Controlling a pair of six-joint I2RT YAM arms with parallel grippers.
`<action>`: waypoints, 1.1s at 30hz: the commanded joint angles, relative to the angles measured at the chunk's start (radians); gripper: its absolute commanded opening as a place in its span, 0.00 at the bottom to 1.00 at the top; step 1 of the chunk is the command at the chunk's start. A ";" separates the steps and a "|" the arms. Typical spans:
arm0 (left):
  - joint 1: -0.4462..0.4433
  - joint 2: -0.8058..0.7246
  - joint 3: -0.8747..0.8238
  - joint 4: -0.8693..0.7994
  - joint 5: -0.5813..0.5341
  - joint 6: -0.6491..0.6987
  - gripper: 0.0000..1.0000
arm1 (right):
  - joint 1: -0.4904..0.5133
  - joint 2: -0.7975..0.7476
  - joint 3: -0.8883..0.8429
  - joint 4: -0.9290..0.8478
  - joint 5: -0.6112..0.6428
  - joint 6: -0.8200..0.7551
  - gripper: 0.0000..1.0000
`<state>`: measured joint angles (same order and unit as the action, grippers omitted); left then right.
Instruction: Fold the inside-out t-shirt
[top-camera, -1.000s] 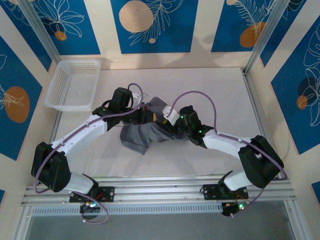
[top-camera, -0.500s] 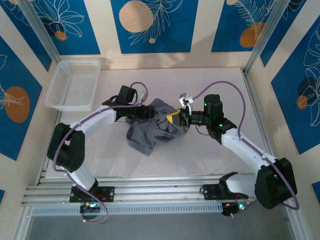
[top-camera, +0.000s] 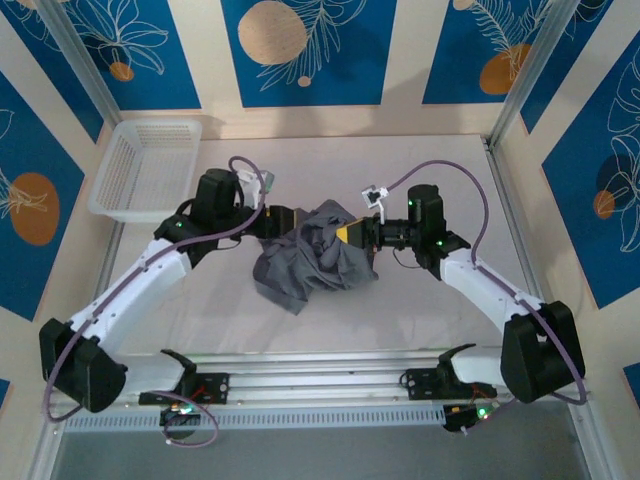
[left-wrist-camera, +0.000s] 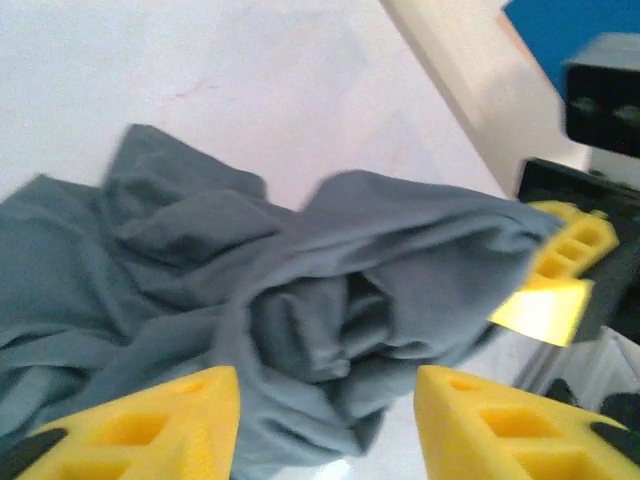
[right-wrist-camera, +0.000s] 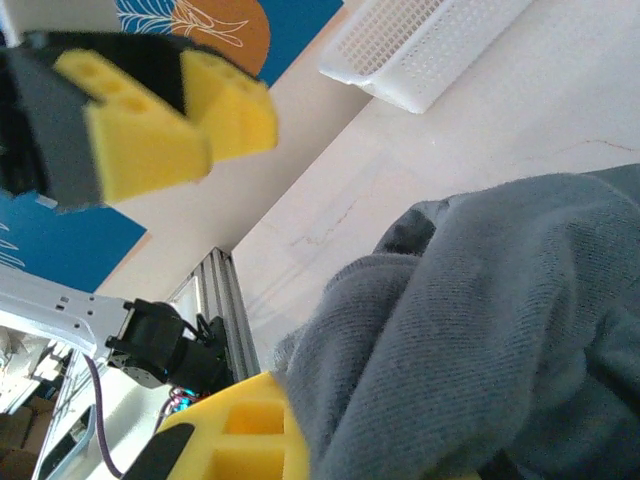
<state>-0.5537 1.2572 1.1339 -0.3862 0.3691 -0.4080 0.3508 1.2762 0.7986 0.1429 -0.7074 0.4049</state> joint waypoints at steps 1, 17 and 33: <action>-0.081 0.064 -0.007 -0.004 0.020 -0.067 0.37 | -0.006 0.015 0.043 -0.022 0.003 0.027 0.00; -0.082 0.312 0.044 0.062 -0.114 -0.262 0.46 | 0.008 0.011 0.034 -0.031 0.010 0.029 0.00; -0.065 0.363 0.067 0.129 0.006 -0.250 0.35 | 0.034 0.031 0.052 -0.034 0.000 0.033 0.00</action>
<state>-0.6285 1.6062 1.1770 -0.2718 0.3359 -0.6659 0.3779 1.2984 0.8185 0.1177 -0.6853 0.4271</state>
